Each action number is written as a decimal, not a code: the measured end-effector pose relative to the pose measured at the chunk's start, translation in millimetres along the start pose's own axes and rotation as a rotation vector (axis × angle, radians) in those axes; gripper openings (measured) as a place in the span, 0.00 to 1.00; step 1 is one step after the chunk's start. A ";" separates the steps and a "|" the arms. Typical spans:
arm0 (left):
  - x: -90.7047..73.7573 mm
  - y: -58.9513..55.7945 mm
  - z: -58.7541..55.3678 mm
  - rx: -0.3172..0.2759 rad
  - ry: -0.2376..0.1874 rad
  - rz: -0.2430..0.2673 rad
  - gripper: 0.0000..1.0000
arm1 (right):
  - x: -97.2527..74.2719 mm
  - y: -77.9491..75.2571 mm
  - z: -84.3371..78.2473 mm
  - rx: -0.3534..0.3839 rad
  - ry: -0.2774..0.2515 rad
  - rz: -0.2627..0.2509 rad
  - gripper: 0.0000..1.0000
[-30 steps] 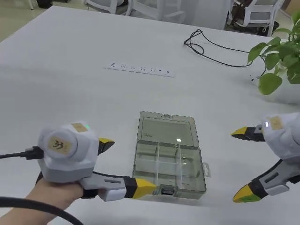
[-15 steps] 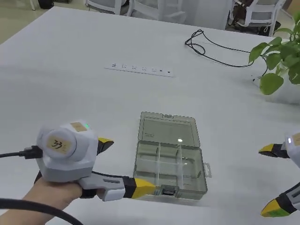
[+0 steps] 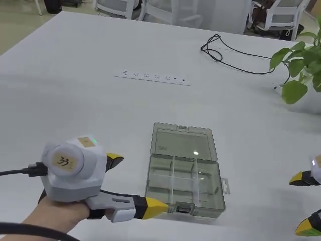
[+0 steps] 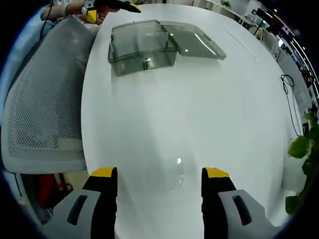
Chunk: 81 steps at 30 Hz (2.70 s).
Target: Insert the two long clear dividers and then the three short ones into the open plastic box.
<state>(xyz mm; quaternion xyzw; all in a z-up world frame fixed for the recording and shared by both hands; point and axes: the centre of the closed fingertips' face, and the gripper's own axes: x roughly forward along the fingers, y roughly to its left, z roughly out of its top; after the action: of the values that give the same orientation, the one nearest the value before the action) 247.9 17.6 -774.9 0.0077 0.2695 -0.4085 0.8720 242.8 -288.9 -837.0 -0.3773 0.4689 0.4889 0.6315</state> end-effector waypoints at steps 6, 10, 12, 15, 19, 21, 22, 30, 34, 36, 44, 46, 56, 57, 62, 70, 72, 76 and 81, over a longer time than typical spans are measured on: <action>-1.4 1.7 -1.3 0.002 0.005 0.002 0.94 | 4.7 -3.5 -7.7 -0.014 0.038 0.022 0.58; -3.6 2.2 -2.7 0.004 0.008 -0.005 0.95 | 6.3 -5.1 -12.1 -0.016 0.058 0.033 0.51; -4.4 1.6 -3.3 0.005 0.009 -0.010 0.95 | 6.7 -6.1 -13.0 -0.022 0.063 0.032 0.49; -6.9 3.2 -4.3 0.006 0.009 -0.009 0.95 | 8.2 -6.7 -13.5 -0.033 0.078 0.039 0.45; -8.7 4.7 -4.1 0.003 0.005 -0.007 0.95 | 9.6 -10.1 -14.5 -0.057 0.106 0.029 0.39; -9.1 4.8 -3.3 0.002 0.003 -0.005 0.94 | 9.7 -10.9 -14.0 -0.060 0.111 0.030 0.38; -9.3 5.0 -3.2 0.002 0.003 -0.004 0.94 | 9.9 -12.2 -14.4 -0.076 0.119 0.024 0.37; -7.5 4.3 -2.0 0.001 0.000 -0.008 0.94 | 10.4 -9.1 -12.8 -0.122 0.143 0.034 0.33; -5.9 2.1 0.1 0.004 -0.007 -0.012 0.94 | 9.6 -8.8 -12.8 -0.106 0.142 0.029 0.32; -5.3 2.2 0.1 0.003 -0.008 -0.012 0.93 | 9.4 -7.7 -12.7 -0.104 0.141 0.028 0.32; -1.9 -3.6 0.5 0.012 -0.005 -0.030 0.93 | 6.5 -2.8 -7.0 -0.048 0.082 -0.001 0.32; -0.4 -4.1 -0.5 0.013 0.000 -0.033 0.93 | 2.9 -0.9 -1.6 -0.035 0.055 -0.017 0.32; 4.3 -4.6 7.5 -0.012 -0.016 -0.032 0.91 | -16.1 2.4 41.2 -0.053 -0.048 -0.110 0.32; 4.4 -3.0 7.9 -0.030 -0.014 -0.022 0.90 | -19.0 1.6 49.0 -0.061 -0.065 -0.126 0.32; 6.9 -2.8 13.6 -0.080 -0.025 -0.021 0.88 | -30.4 -0.9 78.1 -0.111 -0.116 -0.180 0.32; 18.5 -15.1 27.6 -0.185 -0.028 -0.064 0.82 | -47.0 -0.7 130.3 -0.206 -0.208 -0.252 0.32; 23.6 -21.4 31.8 -0.191 -0.027 -0.086 0.80 | -50.3 0.4 143.6 -0.239 -0.225 -0.272 0.32; 33.4 -34.9 37.9 -0.287 -0.018 -0.145 0.67 | -51.3 6.0 163.8 -0.280 -0.248 -0.281 0.32; 43.5 -42.8 43.8 -0.385 -0.020 -0.194 0.54 | -48.8 10.9 189.5 -0.346 -0.268 -0.305 0.32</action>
<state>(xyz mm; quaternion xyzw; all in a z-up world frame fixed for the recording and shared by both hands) 260.2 -52.0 -749.3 -0.1889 0.3332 -0.4316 0.8167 270.5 -122.0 -738.0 -0.4780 0.2280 0.5065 0.6804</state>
